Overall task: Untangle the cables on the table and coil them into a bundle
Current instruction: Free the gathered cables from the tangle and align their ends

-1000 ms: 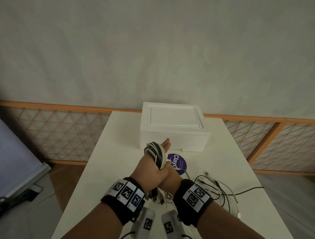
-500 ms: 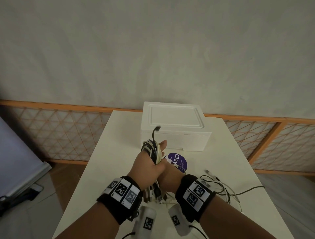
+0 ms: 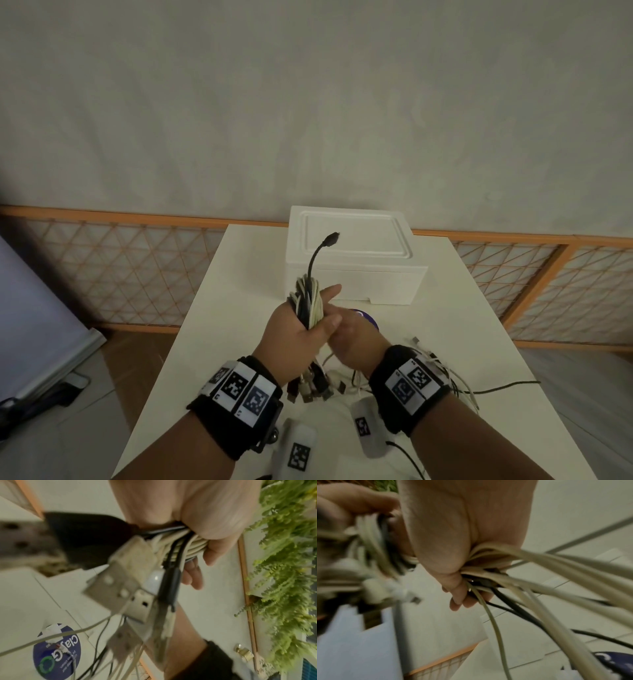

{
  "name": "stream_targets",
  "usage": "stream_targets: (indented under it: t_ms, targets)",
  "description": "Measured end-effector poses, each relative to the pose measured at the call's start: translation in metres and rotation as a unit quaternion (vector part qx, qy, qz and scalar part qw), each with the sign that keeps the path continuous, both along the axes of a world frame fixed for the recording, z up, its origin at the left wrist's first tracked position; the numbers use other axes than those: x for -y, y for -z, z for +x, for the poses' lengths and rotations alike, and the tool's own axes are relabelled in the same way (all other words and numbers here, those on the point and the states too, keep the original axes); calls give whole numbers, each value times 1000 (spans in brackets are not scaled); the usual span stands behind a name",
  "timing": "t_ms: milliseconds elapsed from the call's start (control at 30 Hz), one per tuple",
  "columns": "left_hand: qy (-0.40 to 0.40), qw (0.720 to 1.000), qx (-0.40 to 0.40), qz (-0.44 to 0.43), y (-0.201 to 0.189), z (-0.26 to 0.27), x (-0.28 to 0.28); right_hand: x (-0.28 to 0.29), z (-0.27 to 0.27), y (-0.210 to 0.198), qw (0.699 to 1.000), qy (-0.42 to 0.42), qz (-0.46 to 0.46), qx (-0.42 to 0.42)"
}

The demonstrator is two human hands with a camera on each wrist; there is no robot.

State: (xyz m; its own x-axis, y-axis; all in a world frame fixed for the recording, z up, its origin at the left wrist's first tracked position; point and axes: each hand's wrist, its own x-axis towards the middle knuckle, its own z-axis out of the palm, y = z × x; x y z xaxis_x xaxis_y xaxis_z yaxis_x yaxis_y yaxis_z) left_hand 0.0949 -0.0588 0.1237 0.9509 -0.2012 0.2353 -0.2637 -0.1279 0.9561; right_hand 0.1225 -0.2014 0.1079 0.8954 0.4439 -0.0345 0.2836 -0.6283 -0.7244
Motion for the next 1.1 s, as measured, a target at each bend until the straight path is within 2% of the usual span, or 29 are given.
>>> stream_targets:
  t_ms: [33,167,233,300,333,400,467,500,533,600,700,733,800,867,967,1033,1067,1100]
  targets:
    - [9,1000,-6,-22,-2,0,-3,4,5,2,1000,-10,-10,27]
    - [21,998,-32,-56,-4,4,-11,16,13,0,986,75,-126,79]
    - [22,995,-57,-82,-1,8,-10,16,8,-1,983,135,-98,77]
    - [17,990,-84,-107,3,10,-9,14,2,-3,974,203,-26,92]
    - [13,988,-97,-116,6,11,-9,12,-3,-4,964,233,6,130]
    - [3,986,-122,-118,10,12,-9,5,-15,-10,918,267,54,287]
    - [10,983,-145,-116,11,12,-9,-2,-22,-17,866,210,0,453]
    - [27,981,-153,-115,9,10,-8,-4,-20,-17,857,160,-61,487]
    - [53,980,-155,-111,7,8,-7,-6,-16,-16,856,126,-117,488]
    - [113,976,-153,-106,2,3,-5,-3,-2,-13,877,86,-140,452]
    - [200,962,-170,-70,-3,-3,-7,6,16,-19,910,76,-94,396]
    - [227,955,-183,-59,-4,-4,-7,7,18,-27,925,74,-93,361]
    - [259,939,-216,-68,-4,-3,-9,4,17,-39,966,38,-31,255]
    - [288,923,-239,-92,-8,-1,-11,-3,18,-44,979,12,22,203]
    - [334,900,-254,-117,-12,-3,-12,-12,14,-47,983,5,-2,185]
    - [341,895,-248,-145,-14,-7,-9,-14,8,-49,980,21,-40,193]
    - [335,896,-241,-162,-14,-9,-7,-16,5,-49,986,44,-7,158]
    - [325,899,-232,-180,-15,-10,-5,-16,5,-42,993,60,56,90]
